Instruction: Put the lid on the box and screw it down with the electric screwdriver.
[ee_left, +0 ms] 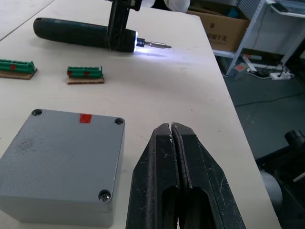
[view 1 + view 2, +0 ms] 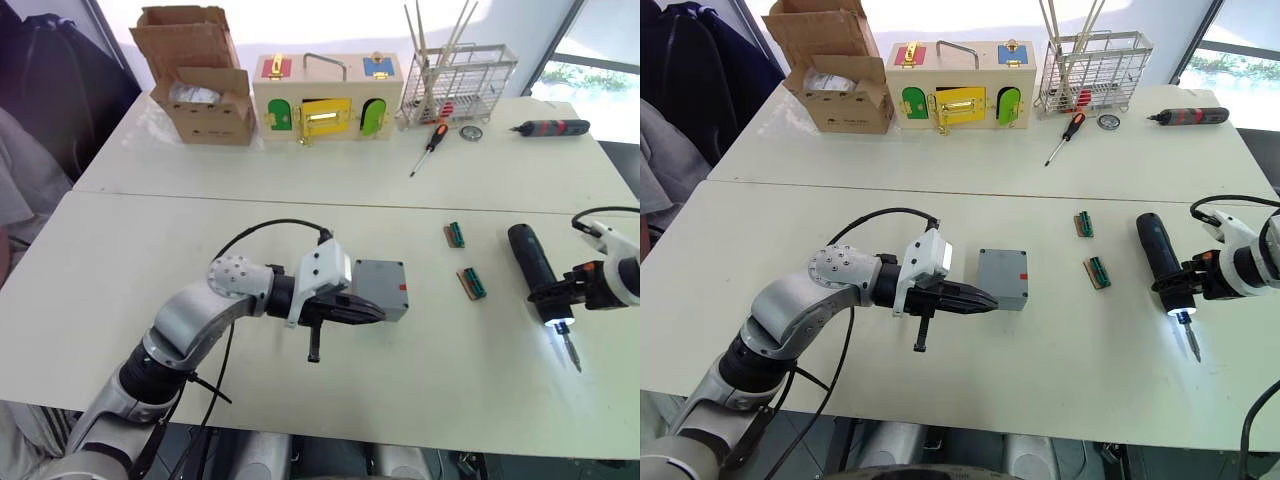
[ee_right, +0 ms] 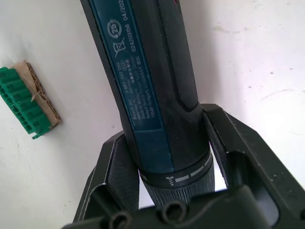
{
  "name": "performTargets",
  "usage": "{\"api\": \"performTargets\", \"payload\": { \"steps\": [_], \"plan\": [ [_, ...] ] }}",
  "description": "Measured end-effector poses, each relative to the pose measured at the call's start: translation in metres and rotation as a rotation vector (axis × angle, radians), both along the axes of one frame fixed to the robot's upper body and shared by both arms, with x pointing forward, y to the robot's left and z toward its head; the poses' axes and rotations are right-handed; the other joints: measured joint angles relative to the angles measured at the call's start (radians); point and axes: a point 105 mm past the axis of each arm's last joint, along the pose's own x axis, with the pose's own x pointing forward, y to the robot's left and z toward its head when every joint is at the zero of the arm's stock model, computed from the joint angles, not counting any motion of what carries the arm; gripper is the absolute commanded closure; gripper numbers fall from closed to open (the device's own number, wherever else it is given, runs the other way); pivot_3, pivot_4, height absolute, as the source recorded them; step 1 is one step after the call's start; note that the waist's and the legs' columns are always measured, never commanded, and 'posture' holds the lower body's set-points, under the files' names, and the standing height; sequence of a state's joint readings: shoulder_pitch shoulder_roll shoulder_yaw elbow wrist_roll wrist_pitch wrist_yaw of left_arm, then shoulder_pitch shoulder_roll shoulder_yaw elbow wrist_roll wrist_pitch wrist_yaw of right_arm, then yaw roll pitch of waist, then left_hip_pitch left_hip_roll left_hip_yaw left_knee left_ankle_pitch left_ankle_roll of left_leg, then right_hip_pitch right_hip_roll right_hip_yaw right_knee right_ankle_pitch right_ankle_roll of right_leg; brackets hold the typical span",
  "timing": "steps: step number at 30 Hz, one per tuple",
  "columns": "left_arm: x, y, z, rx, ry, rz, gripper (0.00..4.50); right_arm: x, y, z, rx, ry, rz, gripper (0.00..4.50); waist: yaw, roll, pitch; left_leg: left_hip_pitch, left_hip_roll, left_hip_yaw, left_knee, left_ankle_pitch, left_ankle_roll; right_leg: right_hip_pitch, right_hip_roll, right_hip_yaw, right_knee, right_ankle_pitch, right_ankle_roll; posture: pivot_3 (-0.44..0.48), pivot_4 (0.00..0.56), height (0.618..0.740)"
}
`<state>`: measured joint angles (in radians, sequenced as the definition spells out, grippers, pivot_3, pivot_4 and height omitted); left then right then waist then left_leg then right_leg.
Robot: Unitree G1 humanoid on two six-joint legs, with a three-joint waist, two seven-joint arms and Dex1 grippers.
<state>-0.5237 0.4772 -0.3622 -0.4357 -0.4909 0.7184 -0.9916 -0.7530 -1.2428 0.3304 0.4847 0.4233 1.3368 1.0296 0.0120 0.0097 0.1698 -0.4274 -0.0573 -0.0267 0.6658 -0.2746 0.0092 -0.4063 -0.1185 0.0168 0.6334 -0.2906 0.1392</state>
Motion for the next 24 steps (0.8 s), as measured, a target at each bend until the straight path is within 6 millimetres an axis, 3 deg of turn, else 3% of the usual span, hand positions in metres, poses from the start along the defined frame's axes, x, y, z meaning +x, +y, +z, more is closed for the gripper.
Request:
{"api": "performTargets", "payload": {
  "steps": [3, 8, 12, 16, 18, 22, 24],
  "plan": [
    [0.001, 0.0, -0.001, 0.002, 0.007, 0.013, 4.5, 0.0, -0.002, 0.001, -0.012, -0.003, 0.0, 0.03, 0.0, 0.0, 0.0, 0.0, 0.0, 0.0, 0.001, 0.0, 0.0, 0.0, 0.0, 0.0, 0.001, 0.0, 0.0, 0.0, 0.15, 0.739],
    [0.006, 0.0, 0.007, -0.047, 0.042, 0.05, 4.5, 0.002, -0.005, 0.006, -0.028, -0.03, -0.005, 0.03, 0.0, 0.0, 0.0, 0.0, 0.0, 0.0, 0.001, 0.0, 0.0, 0.0, 0.0, 0.0, 0.001, 0.0, 0.0, 0.0, 0.15, 0.739],
    [0.044, 0.002, 0.04, -0.254, 0.027, 0.246, 4.5, 0.021, -0.011, 0.025, -0.09, -0.152, -0.002, 0.03, 0.0, 0.0, 0.0, 0.0, 0.0, 0.0, 0.003, 0.0, 0.0, 0.0, 0.0, 0.0, 0.002, 0.001, 0.002, 0.0, 0.15, 0.739],
    [0.092, 0.037, 0.085, -0.451, -0.089, 0.548, 4.5, 0.049, 0.005, 0.079, -0.091, -0.413, 0.049, 0.03, -0.007, -0.001, 0.0, 0.0, 0.001, 0.0, -0.001, 0.001, -0.002, -0.002, 0.002, -0.001, 0.002, 0.001, 0.002, 0.0, 0.15, 0.739],
    [0.107, 0.059, 0.094, -0.509, -0.135, 0.675, 4.5, 0.057, 0.023, 0.092, -0.069, -0.518, 0.111, 0.03, -0.007, -0.001, 0.0, 0.0, 0.002, -0.001, -0.001, 0.001, -0.002, -0.002, 0.002, -0.002, 0.003, 0.001, 0.002, 0.0, 0.15, 0.739],
    [0.133, 0.104, 0.08, -0.426, -0.117, 0.889, 4.5, 0.058, 0.072, 0.081, 0.038, -0.72, 0.3, 0.03, 0.003, -0.005, 0.0, 0.0, 0.0, -0.002, 0.003, 0.001, -0.003, -0.003, 0.0, -0.003, 0.015, 0.001, 0.003, 0.0, 0.15, 0.739],
    [0.131, 0.123, 0.067, -0.349, -0.071, 0.915, 4.5, 0.044, 0.089, 0.064, 0.091, -0.735, 0.374, 0.03, 0.01, -0.005, 0.0, 0.0, -0.001, -0.003, 0.003, 0.001, -0.002, -0.003, -0.001, -0.003, 0.015, 0.001, 0.003, 0.0, 0.15, 0.739]
  ]
}}
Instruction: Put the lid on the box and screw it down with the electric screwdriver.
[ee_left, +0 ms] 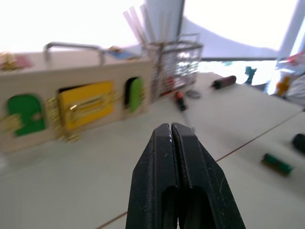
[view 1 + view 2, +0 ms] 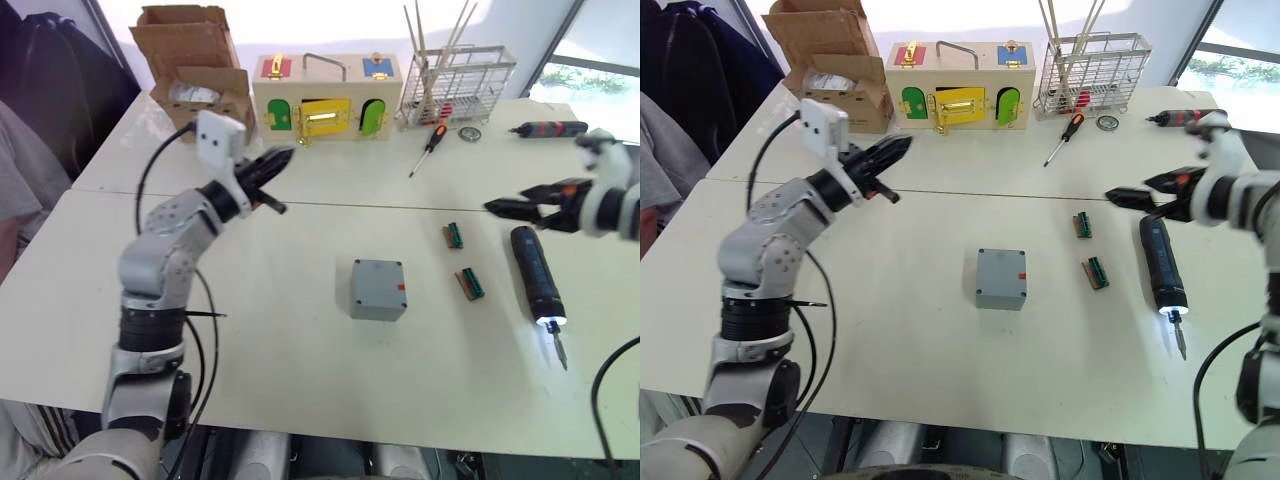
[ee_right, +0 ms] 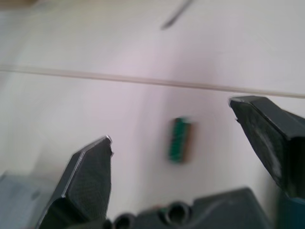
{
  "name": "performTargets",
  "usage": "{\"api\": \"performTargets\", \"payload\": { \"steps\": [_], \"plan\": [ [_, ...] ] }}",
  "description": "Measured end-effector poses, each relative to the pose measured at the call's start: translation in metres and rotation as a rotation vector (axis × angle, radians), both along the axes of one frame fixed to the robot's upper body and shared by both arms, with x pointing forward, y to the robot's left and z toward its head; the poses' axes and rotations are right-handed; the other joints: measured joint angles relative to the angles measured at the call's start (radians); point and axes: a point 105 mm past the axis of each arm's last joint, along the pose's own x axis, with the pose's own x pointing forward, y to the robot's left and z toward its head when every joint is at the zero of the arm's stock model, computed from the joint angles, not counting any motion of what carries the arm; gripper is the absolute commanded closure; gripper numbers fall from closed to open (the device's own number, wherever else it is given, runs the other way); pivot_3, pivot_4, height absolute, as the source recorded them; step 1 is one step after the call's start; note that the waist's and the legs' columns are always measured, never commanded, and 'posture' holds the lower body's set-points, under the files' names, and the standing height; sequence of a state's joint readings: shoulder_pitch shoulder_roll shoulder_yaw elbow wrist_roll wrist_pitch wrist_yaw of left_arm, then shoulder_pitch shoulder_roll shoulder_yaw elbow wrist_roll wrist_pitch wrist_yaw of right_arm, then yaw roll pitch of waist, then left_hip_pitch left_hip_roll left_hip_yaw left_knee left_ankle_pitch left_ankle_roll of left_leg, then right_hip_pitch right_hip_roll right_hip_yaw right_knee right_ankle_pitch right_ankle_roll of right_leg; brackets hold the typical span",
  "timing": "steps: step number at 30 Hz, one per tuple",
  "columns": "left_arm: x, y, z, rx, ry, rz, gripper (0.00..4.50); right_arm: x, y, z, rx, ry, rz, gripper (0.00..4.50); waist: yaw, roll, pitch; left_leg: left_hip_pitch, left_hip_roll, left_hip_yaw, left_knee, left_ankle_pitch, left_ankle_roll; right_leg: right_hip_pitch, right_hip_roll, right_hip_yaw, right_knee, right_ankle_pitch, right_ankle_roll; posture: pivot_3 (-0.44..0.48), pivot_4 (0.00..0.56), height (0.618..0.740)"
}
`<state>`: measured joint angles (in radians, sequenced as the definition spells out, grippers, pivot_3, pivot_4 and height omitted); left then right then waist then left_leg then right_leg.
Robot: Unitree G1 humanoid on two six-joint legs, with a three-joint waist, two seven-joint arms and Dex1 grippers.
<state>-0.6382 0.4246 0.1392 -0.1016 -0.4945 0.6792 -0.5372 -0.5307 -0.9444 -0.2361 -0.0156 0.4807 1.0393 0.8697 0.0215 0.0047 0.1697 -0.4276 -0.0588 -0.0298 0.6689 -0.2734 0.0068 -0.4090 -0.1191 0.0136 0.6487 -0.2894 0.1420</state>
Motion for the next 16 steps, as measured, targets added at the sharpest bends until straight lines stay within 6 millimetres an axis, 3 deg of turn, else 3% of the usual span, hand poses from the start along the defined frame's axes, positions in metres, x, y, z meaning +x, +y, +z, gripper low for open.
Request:
{"api": "performTargets", "payload": {
  "steps": [3, 5, 8, 11, 16],
  "plan": [
    [-0.03, 0.017, -0.04, 0.114, 0.151, -0.075, 4.5, -0.027, 0.011, -0.017, 0.055, 0.057, 0.07, 0.03, -0.01, 0.0, 0.0, 0.0, -0.001, 0.0, 0.0, -0.001, 0.002, 0.0, -0.001, 0.002, 0.0, 0.0, 0.0, 0.0, 0.15, 0.739],
    [-0.066, 0.014, -0.067, 0.142, 0.295, -0.193, 4.5, -0.064, 0.023, -0.035, 0.053, 0.155, 0.186, 0.03, -0.008, -0.001, 0.0, 0.001, -0.001, -0.001, 0.0, -0.001, 0.002, 0.001, -0.001, 0.002, -0.001, 0.0, 0.0, 0.0, 0.15, 0.739],
    [-0.104, 0.0, -0.082, 0.141, 0.41, -0.325, 4.5, -0.098, 0.037, -0.056, 0.06, 0.282, 0.305, 0.03, -0.009, -0.001, 0.0, 0.002, 0.0, -0.001, 0.0, -0.001, 0.001, 0.003, -0.001, 0.002, -0.004, 0.0, 0.0, 0.0, 0.15, 0.739],
    [-0.141, -0.01, -0.097, 0.132, 0.503, -0.435, 4.5, -0.118, 0.041, -0.069, 0.051, 0.342, 0.345, 0.03, -0.01, -0.001, -0.001, 0.01, 0.002, 0.0, -0.001, -0.004, 0.006, 0.009, 0.0, 0.003, -0.004, 0.0, -0.001, 0.0, 0.15, 0.739],
    [-0.156, -0.012, -0.108, 0.112, 0.56, -0.462, 4.5, -0.129, 0.04, -0.088, 0.006, 0.377, 0.364, 0.03, -0.006, -0.001, -0.001, 0.018, 0.002, 0.0, -0.004, -0.004, 0.006, 0.017, 0.0, 0.002, -0.006, -0.002, -0.003, 0.0, 0.15, 0.739]
  ]
}}
